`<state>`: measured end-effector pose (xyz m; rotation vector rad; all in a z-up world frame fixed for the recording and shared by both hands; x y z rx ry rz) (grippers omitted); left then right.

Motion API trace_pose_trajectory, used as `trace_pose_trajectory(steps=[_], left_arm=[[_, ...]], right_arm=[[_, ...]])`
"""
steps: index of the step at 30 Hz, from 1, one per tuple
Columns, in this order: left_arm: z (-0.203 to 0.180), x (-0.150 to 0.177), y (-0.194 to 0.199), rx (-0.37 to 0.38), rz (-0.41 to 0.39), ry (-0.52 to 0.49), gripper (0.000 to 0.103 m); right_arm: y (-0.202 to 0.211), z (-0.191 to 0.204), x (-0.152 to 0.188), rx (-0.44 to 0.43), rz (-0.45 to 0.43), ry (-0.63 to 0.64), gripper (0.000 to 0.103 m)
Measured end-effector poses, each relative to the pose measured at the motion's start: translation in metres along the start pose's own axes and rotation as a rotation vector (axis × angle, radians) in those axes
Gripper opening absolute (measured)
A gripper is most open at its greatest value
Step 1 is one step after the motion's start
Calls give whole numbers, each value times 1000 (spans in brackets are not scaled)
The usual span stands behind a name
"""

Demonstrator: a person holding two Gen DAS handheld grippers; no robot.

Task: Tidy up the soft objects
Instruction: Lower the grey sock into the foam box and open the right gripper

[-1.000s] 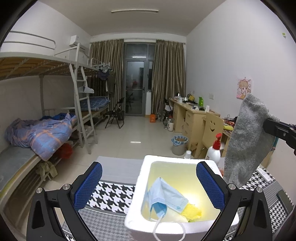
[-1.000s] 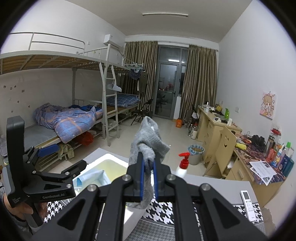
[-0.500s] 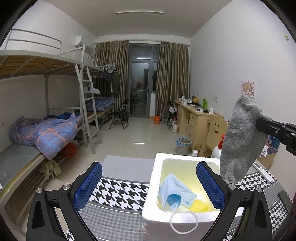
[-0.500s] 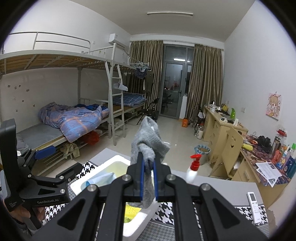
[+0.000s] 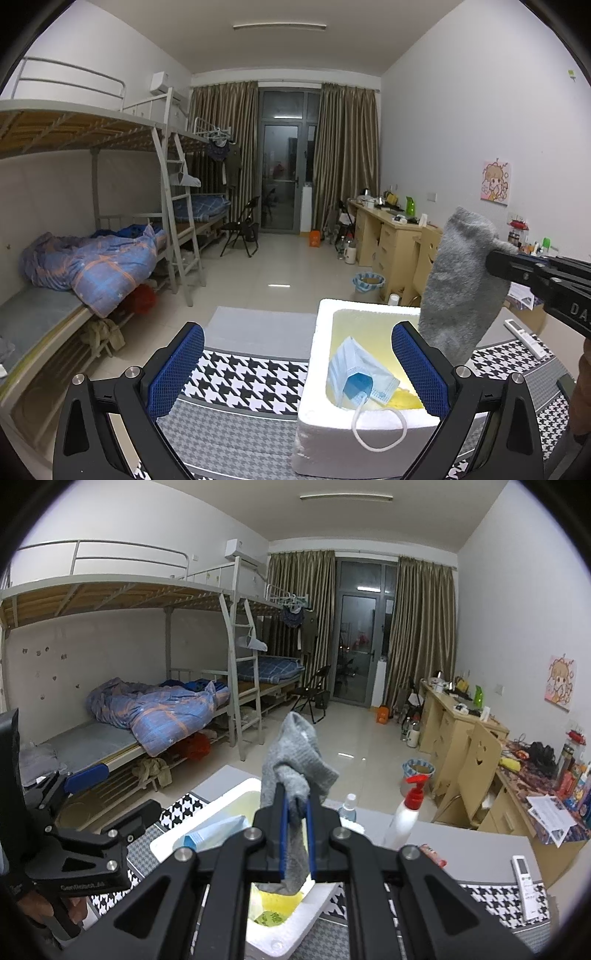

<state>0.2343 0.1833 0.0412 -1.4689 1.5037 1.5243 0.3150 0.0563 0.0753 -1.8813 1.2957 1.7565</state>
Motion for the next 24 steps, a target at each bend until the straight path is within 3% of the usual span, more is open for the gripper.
trace_pose_trajectory(steps=[24], left_arm=[[23, 6, -4, -29, 6, 30, 102]], right_arm=[[-43, 15, 24, -53, 144, 3, 12]])
Point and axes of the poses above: each gripper's, at about its wrist camera, not at the fingertips, and y roughly against the way its jaws point, z to its left, x to its underside, the point moved 10 cm from there along -y, roughly the way its jaws point, and after that the axes turned 10 degrees about y, right-handed, at the moved point
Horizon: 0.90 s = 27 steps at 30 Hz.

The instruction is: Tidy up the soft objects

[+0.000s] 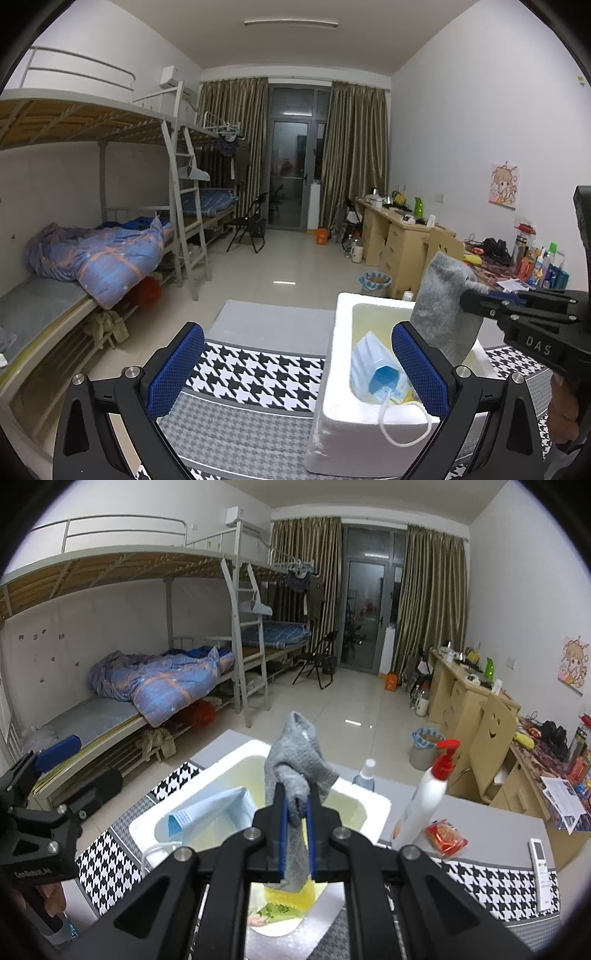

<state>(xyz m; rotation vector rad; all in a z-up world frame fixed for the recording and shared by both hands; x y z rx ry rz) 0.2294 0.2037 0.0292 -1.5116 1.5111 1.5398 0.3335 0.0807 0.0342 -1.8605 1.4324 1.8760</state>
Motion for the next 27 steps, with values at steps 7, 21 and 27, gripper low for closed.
trace_pose_trajectory(steps=[7, 21, 27], left_arm=[[9, 1, 0, -15, 3, 13, 102], [11, -2, 9, -18, -10, 12, 102], [-5, -2, 21, 1, -20, -3, 102]], right_arm=[[-12, 8, 6, -23, 39, 15, 62], [11, 7, 13, -26, 11, 16, 72], [36, -2, 14, -13, -32, -4, 72]])
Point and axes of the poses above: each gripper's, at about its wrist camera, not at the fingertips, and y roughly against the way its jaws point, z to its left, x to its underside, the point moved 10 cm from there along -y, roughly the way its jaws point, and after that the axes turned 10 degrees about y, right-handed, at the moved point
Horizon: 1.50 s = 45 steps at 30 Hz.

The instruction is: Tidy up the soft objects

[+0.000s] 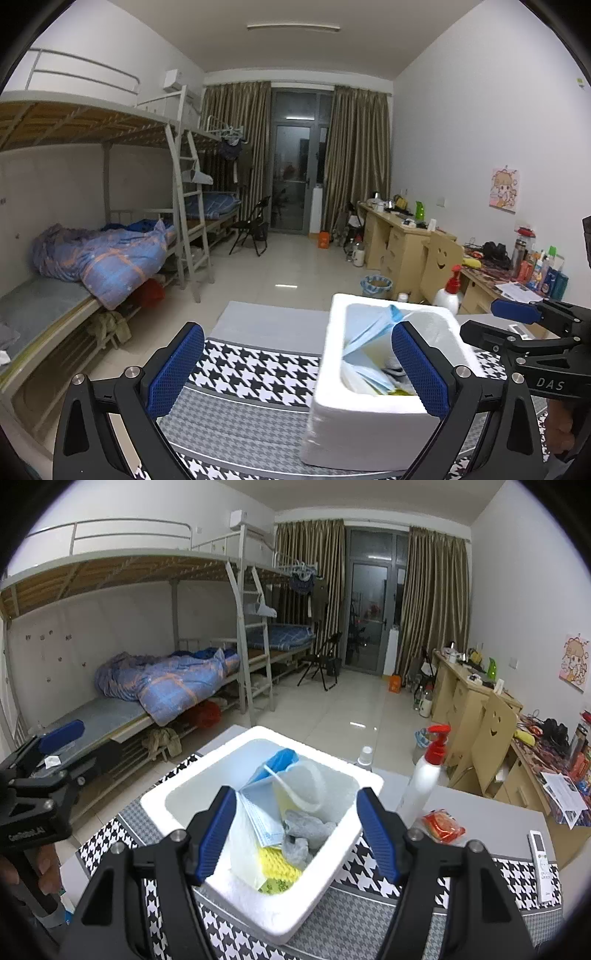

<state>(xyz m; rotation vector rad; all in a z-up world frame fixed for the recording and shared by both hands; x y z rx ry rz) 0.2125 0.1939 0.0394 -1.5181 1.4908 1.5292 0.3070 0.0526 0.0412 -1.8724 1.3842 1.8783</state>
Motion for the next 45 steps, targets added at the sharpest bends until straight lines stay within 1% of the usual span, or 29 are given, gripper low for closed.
trace_pose_trajectory(steps=[9, 12, 14, 17, 22, 25, 32, 35, 40, 45], left_arm=[[-30, 2, 25, 31, -26, -35, 102], [-39, 5, 35, 39, -37, -45, 102], [-44, 7, 39, 43, -40, -47, 102], [-52, 13, 44, 50, -33, -53, 102], [-68, 22, 56, 71, -40, -73, 102], [-72, 26, 60, 83, -39, -83, 102], [-77, 33, 70, 108, -44, -78, 102], [-78, 37, 75, 120, -49, -70, 102], [-80, 40, 81, 129, -56, -59, 102], [-84, 46, 90, 133, -89, -70, 102]], right_arm=[[36, -8, 6, 29, -62, -14, 73], [47, -12, 10, 41, -89, -24, 79], [54, -15, 13, 44, -105, -30, 84], [61, -21, 22, 61, -104, -58, 90], [69, -28, 35, 60, -118, -106, 91], [78, -30, 39, 90, -141, -104, 92], [102, -24, 49, 127, -201, -73, 94], [111, -26, 54, 147, -219, -91, 94], [119, -27, 62, 151, -234, -112, 94], [125, -23, 71, 148, -260, -113, 94]])
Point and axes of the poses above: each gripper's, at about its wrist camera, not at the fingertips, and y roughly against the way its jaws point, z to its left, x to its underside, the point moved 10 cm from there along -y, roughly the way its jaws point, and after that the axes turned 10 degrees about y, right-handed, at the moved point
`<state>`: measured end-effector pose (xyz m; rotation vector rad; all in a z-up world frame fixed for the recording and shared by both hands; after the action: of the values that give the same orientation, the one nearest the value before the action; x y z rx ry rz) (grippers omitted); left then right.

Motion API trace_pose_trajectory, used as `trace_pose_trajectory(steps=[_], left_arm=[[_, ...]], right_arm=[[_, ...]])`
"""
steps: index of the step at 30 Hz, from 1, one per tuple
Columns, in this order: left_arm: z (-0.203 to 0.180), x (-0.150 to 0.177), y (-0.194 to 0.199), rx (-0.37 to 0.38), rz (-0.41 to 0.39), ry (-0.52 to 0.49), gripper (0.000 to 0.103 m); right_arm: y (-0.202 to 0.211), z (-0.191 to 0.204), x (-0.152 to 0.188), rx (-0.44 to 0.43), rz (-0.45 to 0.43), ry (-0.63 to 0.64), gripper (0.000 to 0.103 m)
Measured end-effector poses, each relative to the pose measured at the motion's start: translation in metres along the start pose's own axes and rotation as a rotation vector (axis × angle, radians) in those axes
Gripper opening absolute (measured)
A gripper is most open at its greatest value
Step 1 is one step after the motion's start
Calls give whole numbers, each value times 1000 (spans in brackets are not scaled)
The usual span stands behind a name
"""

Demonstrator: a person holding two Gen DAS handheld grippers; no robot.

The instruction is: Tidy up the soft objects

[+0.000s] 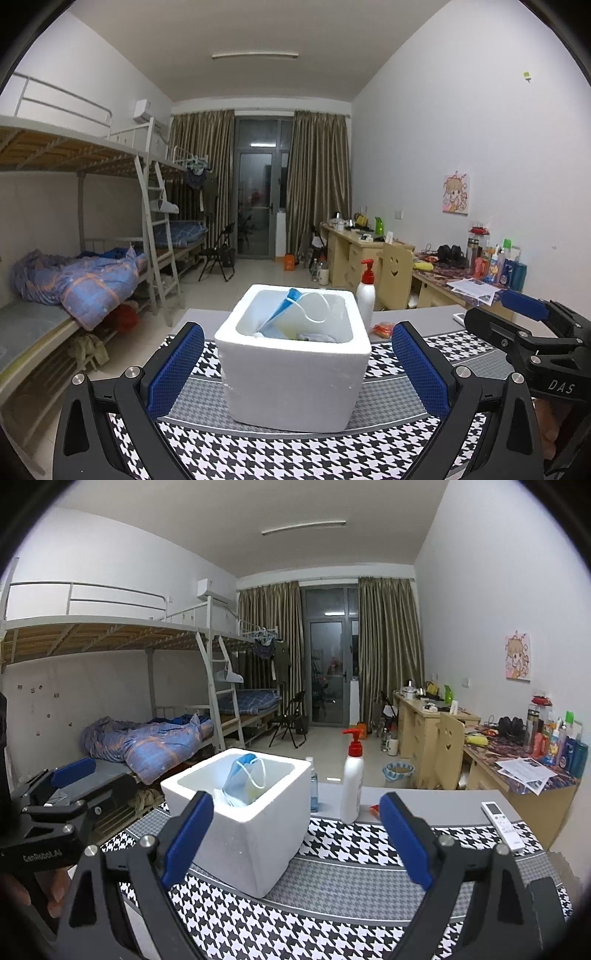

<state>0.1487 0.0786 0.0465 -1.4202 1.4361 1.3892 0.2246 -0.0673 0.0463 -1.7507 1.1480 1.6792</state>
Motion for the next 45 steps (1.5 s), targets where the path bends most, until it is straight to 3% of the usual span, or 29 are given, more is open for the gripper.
trace_pose_trajectory(steps=[15, 24, 45], left_arm=[[-10, 25, 21, 40, -27, -15, 102], [-4, 36, 25, 23, -34, -3, 102], [-5, 57, 42, 14, -26, -15, 102]], right_arm=[[20, -2, 23, 33, -19, -12, 94], [32, 4, 31, 52, -43, 1, 99], [38, 3, 57, 67, -13, -6, 100]])
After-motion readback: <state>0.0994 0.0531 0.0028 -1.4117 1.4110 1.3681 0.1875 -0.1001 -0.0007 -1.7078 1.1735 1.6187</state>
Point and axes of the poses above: each gripper's, at about its wrist camera, not at the fingertips, and y roughly against the way its jaws point, z to its left, x to its underside, the point moved 10 cm from there along -y, roughly the way its jaws point, and after that the axes turned 10 degrees about y, right-handed, at the moved point
